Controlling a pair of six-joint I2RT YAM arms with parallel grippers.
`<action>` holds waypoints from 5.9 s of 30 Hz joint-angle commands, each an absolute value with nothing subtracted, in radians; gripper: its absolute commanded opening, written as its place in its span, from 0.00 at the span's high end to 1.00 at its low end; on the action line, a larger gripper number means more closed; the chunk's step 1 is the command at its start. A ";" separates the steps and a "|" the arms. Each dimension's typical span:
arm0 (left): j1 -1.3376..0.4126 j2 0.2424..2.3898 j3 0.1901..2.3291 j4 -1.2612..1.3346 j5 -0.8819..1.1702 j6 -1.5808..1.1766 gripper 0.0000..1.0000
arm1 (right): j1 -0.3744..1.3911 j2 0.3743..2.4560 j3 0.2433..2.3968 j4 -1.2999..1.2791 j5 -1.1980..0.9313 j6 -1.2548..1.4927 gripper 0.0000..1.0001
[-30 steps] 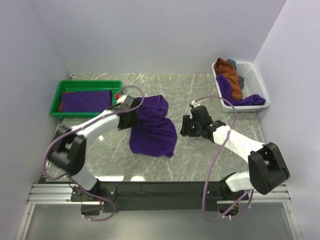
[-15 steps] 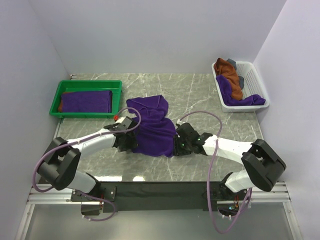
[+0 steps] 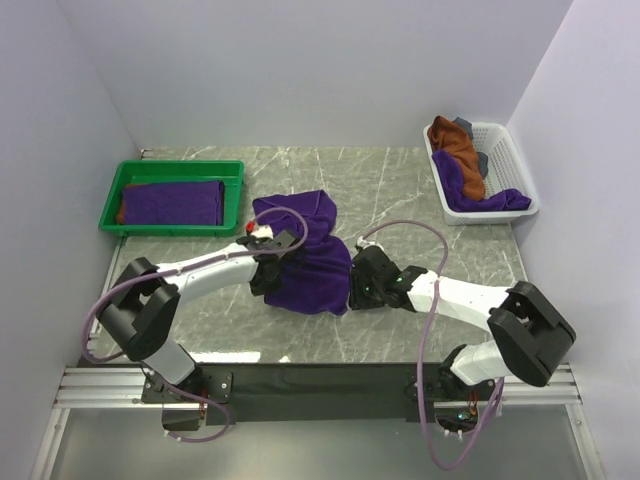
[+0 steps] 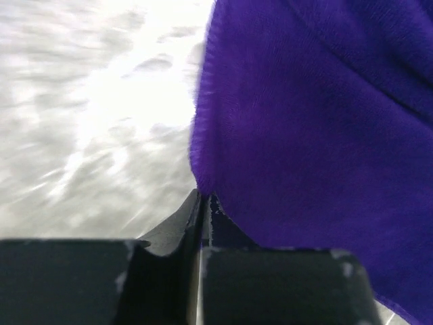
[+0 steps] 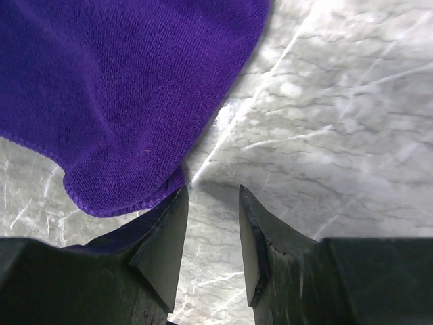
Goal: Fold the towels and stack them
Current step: Flatten out the crumpled towel
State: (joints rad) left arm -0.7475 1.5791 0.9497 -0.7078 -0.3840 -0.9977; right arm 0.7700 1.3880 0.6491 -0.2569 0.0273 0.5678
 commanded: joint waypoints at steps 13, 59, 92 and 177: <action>-0.793 1.338 0.870 -0.899 -0.487 -1.149 0.30 | 0.776 1.307 0.649 -0.232 0.017 0.578 0.56; -0.632 1.348 0.706 -0.612 -0.321 -1.020 0.99 | 0.858 1.379 0.909 -0.543 0.347 0.485 1.00; -0.655 1.206 0.620 -0.715 -0.239 -1.054 0.96 | 0.930 1.235 0.615 -0.290 0.100 0.772 0.58; -0.689 1.120 0.664 -0.824 -0.239 -1.091 0.98 | 1.019 1.422 0.750 -0.426 0.189 0.779 0.68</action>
State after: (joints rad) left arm -0.6842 1.1255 0.6567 -0.8330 -0.2409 -1.0790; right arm 1.0271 1.4086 0.7628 -0.4469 0.1638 0.7578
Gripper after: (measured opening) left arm 0.042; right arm 0.317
